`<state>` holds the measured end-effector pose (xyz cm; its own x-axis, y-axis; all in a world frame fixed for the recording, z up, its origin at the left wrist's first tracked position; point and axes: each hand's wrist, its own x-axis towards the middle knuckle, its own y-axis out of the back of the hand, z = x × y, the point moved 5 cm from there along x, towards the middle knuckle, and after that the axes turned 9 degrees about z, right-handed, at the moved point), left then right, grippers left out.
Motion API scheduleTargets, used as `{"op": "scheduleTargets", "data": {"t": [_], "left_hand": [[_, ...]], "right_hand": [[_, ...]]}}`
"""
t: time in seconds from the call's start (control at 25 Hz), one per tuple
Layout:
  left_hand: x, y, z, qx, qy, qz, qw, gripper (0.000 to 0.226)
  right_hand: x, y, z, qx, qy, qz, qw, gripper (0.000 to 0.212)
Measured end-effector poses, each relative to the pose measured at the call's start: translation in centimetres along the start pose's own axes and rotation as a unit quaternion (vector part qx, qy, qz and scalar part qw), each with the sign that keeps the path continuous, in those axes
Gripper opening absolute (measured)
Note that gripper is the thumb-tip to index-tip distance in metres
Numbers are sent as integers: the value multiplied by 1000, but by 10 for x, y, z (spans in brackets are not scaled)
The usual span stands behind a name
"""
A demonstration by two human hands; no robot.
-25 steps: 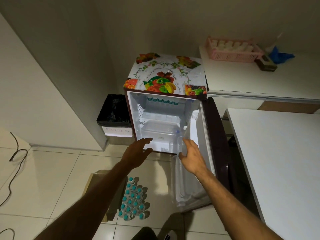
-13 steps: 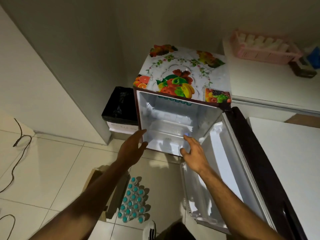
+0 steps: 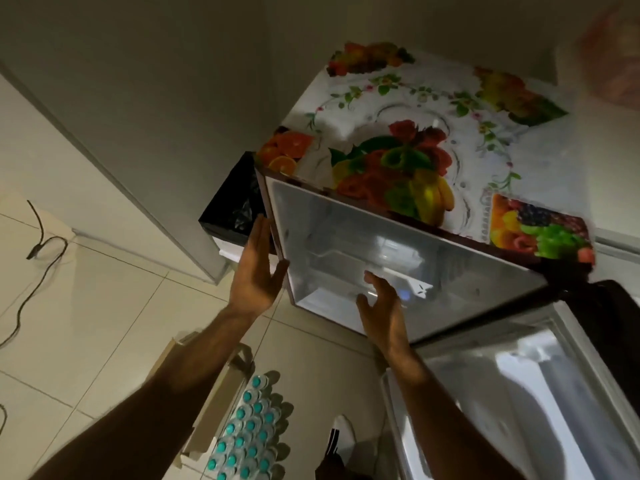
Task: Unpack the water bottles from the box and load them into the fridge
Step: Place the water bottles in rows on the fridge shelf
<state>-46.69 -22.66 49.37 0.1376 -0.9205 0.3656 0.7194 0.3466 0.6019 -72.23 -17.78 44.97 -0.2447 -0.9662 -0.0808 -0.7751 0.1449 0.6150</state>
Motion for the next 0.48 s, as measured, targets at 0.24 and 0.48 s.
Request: {"op": "scheduleTargets", "data": {"t": [0.24,0.48], "left_hand": [[13,-77,-50,85,-83,96,988,91],[23,-121,-93,170,-204,185,946,85]], "right_hand": [[60,-50,74,42,25,46,998,48],[113,-106,114,80,90,125,985,47]]}}
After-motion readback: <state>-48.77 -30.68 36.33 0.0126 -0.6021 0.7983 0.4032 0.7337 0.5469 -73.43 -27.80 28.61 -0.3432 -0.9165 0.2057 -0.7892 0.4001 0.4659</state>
